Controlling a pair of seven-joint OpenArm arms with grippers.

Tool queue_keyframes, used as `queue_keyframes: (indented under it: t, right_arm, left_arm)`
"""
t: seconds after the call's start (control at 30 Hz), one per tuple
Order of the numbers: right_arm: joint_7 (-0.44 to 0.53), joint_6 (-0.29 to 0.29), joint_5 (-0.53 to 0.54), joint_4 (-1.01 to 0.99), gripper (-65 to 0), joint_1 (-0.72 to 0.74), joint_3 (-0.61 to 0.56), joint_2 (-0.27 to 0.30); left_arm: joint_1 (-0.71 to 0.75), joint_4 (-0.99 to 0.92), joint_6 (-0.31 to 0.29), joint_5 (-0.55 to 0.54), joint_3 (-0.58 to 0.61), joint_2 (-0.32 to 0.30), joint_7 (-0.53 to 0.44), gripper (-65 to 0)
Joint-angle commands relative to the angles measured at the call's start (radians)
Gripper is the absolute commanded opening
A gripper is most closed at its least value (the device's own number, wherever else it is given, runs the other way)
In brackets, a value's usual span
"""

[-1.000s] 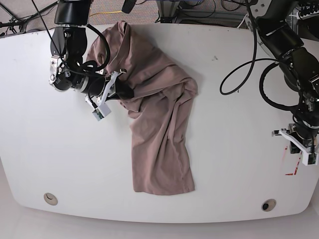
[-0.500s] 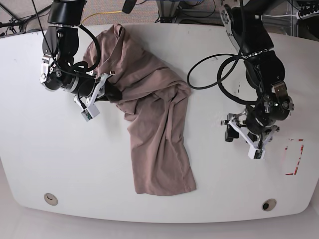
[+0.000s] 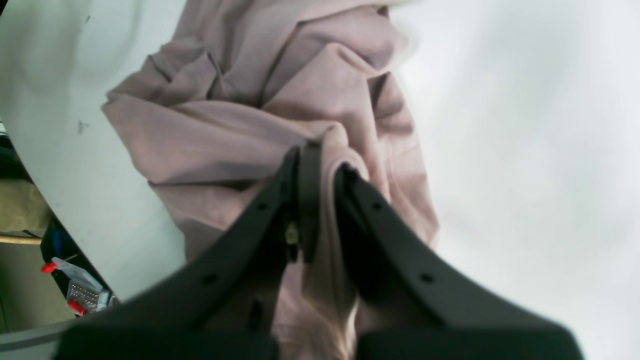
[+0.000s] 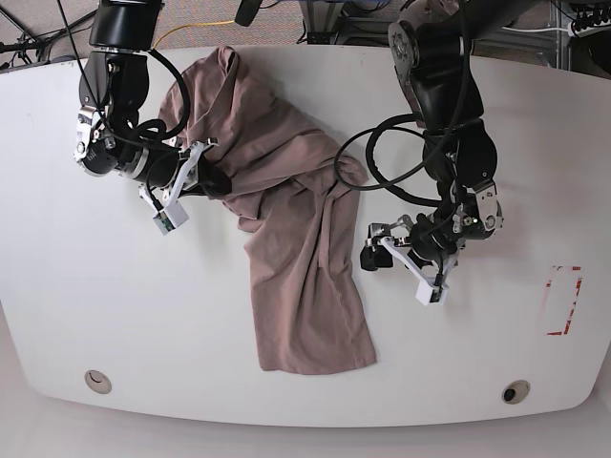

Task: Fold the T-shirt properly
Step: 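Move the left gripper to the shirt middle and grasp the fabric, then lift the shirt with both grippers and pull the grasped points apart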

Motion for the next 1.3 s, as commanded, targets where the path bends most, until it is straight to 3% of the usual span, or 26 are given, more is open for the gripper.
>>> queue_keyframes:
  t: [0.0,0.33,0.57,0.67,0.77,0.87,1.03,1.27]
  right_arm:
    - [0.025,0.007,0.02,0.015,-65.0,0.015,0.006,0.009]
    - [0.027,0.007,0.02,0.015,-65.0,0.013,0.008,0.009]
    - [0.027,0.007,0.02,0.015,-65.0,0.013,0.008,0.009]
    - [0.027,0.007,0.02,0.015,-65.0,0.013,0.008,0.009]
    - [0.027,0.007,0.019,0.015,-65.0,0.01,0.03,0.009]
    - [0.027,0.007,0.019,0.014,-65.0,0.01,0.074,0.007]
    - [0.027,0.007,0.019,-0.052,-65.0,0.016,0.181,0.012]
    - [0.025,0.007,0.023,-0.226,-65.0,0.084,0.33,0.053]
  left_arm:
    - [-0.049,-0.056,-0.001,-0.028,0.003,-0.001,-0.058,-15.0]
    - [-0.155,-0.427,0.0,-0.17,0.012,-0.001,-0.204,-15.0]
    - [-0.161,-0.49,0.003,-0.259,0.128,-0.001,-0.273,-16.3]
    - [-0.161,-0.498,0.005,-0.258,0.128,-0.001,-0.297,-28.1]
    - [-0.159,-0.509,0.005,-0.239,0.13,-0.001,-0.34,-51.2]
    - [-0.159,-0.519,0.005,-0.241,0.13,-0.001,-0.36,-65.0]
    - [-0.158,-0.512,0.032,-0.249,0.125,-0.028,-0.348,-65.0]
    - [-0.064,-0.243,0.057,-0.249,0.021,-0.102,-0.222,-65.0]
